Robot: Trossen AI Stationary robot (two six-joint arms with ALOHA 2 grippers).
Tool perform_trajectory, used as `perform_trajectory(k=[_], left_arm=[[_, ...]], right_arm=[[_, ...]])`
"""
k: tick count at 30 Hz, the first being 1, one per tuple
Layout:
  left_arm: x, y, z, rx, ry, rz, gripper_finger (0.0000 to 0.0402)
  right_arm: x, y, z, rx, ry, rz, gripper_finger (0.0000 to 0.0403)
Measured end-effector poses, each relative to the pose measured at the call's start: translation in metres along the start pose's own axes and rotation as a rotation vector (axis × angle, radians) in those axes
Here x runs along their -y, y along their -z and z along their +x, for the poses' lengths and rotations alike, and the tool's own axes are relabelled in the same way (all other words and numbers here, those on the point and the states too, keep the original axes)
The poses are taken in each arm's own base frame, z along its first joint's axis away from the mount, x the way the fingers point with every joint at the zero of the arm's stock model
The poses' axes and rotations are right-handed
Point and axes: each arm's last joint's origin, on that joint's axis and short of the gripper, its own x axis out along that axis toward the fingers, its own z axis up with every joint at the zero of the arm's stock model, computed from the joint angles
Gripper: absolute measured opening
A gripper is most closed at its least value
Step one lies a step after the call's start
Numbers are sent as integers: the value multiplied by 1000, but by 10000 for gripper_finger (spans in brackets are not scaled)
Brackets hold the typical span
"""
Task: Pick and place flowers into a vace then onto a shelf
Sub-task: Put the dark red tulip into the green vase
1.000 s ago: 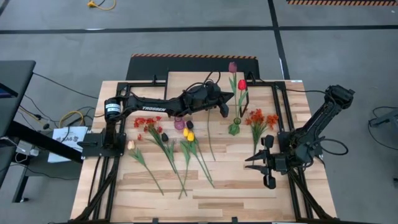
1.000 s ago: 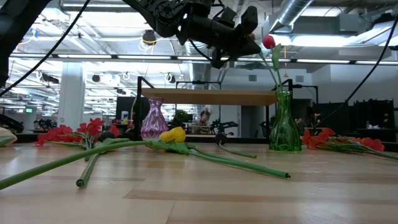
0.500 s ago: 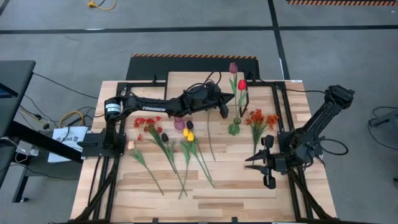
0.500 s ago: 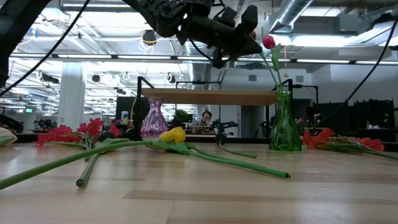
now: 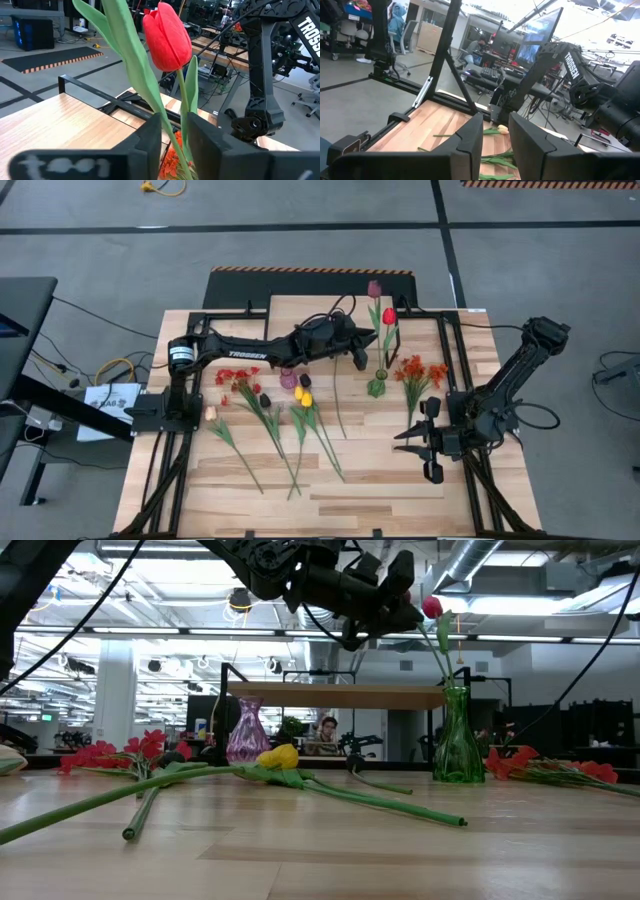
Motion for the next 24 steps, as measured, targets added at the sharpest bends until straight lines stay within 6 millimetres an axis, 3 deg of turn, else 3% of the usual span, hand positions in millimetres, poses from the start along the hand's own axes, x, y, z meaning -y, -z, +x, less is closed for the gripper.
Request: perform_trajectory(k=[7,19,24], left_arm=[[0,0,0,2,0,-9,121],[-3,-3,1,18,-5,-29,124],[-1,-15,3,11,-11,-24,124]], right_arm=[[0,0,0,0,0,0,87],[0,0,0,0,0,0,87],[0,0,0,0,0,0,87]])
